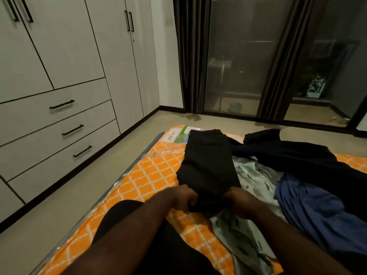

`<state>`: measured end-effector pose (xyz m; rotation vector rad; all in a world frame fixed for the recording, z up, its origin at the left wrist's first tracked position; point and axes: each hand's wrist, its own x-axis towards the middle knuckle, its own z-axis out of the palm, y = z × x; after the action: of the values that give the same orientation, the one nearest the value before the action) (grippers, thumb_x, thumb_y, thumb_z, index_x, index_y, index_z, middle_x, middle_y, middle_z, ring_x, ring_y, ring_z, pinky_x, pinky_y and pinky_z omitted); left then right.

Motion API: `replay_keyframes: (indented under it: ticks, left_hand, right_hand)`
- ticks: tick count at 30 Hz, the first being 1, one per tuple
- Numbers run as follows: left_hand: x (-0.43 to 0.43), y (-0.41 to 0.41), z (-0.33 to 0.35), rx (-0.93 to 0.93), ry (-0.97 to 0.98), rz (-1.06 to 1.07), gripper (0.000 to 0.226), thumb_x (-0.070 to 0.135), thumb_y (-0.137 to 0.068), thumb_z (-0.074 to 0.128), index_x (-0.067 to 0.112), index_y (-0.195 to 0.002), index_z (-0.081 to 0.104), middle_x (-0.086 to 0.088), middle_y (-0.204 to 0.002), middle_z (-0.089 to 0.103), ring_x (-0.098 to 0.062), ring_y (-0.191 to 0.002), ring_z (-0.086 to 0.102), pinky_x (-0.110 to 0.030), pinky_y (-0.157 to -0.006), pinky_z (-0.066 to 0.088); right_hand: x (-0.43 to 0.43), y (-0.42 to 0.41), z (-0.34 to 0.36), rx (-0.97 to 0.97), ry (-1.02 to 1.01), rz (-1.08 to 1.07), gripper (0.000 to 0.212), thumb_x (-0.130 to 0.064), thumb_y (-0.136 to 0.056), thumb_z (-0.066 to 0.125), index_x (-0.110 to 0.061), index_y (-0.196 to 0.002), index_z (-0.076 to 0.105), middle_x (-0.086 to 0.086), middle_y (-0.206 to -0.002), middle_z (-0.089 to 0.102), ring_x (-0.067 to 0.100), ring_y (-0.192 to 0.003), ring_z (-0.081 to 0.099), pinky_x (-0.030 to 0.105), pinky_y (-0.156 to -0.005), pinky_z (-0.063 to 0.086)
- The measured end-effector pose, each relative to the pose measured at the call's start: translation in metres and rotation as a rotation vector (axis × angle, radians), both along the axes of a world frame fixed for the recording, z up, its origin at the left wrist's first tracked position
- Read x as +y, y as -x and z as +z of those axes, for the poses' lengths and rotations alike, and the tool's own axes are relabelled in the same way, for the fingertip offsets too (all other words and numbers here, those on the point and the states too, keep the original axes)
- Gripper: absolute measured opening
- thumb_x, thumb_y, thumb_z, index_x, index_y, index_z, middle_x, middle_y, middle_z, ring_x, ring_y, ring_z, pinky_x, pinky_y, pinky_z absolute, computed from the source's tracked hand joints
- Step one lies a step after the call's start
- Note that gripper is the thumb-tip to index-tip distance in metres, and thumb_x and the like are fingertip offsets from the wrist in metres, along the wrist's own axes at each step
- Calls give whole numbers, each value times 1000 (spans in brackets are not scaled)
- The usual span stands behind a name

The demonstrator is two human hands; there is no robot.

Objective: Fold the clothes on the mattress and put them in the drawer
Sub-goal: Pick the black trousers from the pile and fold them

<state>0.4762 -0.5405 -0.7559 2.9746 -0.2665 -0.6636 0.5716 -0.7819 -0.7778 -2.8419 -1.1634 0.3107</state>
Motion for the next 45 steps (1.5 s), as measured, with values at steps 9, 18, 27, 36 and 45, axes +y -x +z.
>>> replay_keyframes:
  ticks: [9,18,27,36,45]
  left_hand:
    - [-10,4,-2,50,-133,93,136,50,-64,91,35,-160,-4,-4,-168,-10,-33,-154,2,-50,-122,23]
    - [-2,-4,-19,242,-195,1,130,24,-77,89,20,-161,-10,-5,-169,-14,-28,-156,-3,-40,-123,12]
    - [22,-9,-45,129,128,155,90,21,-93,70,22,-162,13,-3,-169,9,-26,-155,14,-33,-123,17]
    - [24,-6,-31,-112,699,594,35,41,-107,44,14,-118,63,-10,-118,63,-27,-111,58,-29,-86,40]
    - [45,-19,-36,-502,860,893,43,40,-105,49,3,-93,65,-14,-88,67,-31,-84,60,-34,-66,38]
  right_hand:
    - [9,11,-1,14,206,82,91,-47,-84,74,-36,-158,24,9,-167,16,32,-156,13,62,-122,11]
    - [-12,7,-15,101,443,98,100,-17,-93,66,-39,-161,-3,-2,-171,-11,25,-158,-2,56,-123,22]
    - [-12,-15,-14,189,201,30,74,-18,-96,63,-35,-159,28,-5,-167,23,22,-151,30,39,-122,30]
    - [-4,-31,-6,163,-356,-247,40,-2,-90,61,-30,-119,64,-8,-116,60,13,-106,61,27,-87,51]
    - [20,-28,6,169,-825,-268,13,-20,-89,76,-21,-101,72,-7,-92,71,6,-86,67,28,-76,54]
